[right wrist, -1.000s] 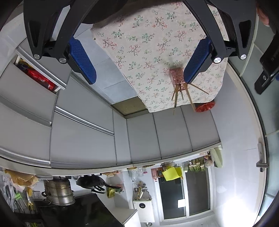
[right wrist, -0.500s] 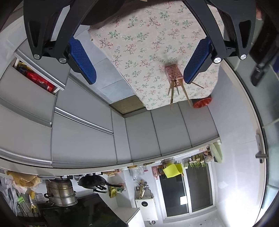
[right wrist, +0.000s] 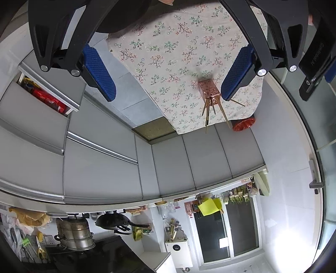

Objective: Organize utensils

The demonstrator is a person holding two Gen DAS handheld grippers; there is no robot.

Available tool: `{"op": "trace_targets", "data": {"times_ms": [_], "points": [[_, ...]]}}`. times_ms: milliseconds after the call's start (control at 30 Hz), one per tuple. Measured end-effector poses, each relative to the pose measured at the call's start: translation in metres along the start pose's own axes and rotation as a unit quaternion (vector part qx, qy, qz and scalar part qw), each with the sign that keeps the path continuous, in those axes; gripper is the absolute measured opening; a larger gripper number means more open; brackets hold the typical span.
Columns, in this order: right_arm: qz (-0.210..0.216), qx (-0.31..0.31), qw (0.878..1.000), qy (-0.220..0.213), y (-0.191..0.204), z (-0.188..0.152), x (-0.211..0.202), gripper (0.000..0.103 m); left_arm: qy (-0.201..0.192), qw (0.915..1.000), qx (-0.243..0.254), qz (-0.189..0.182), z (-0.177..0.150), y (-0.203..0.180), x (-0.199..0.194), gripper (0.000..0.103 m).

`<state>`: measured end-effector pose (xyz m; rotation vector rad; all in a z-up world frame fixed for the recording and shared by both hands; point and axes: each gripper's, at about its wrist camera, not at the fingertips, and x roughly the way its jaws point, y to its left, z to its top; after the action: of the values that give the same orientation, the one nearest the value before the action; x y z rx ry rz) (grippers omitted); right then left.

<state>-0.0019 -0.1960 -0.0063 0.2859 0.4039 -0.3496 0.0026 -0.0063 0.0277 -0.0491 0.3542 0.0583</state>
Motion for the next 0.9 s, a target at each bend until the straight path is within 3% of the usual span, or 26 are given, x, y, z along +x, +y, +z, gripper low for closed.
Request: {"op": "trace_targets", "data": {"times_ms": [900], "points": [[0.010,-0.015,1.000,0.006,0.0092,0.0027,0.0014,0.096,0.007,1.0000,0.000,0.003,-0.0018,0.0024,0.0086,0.096]]}}
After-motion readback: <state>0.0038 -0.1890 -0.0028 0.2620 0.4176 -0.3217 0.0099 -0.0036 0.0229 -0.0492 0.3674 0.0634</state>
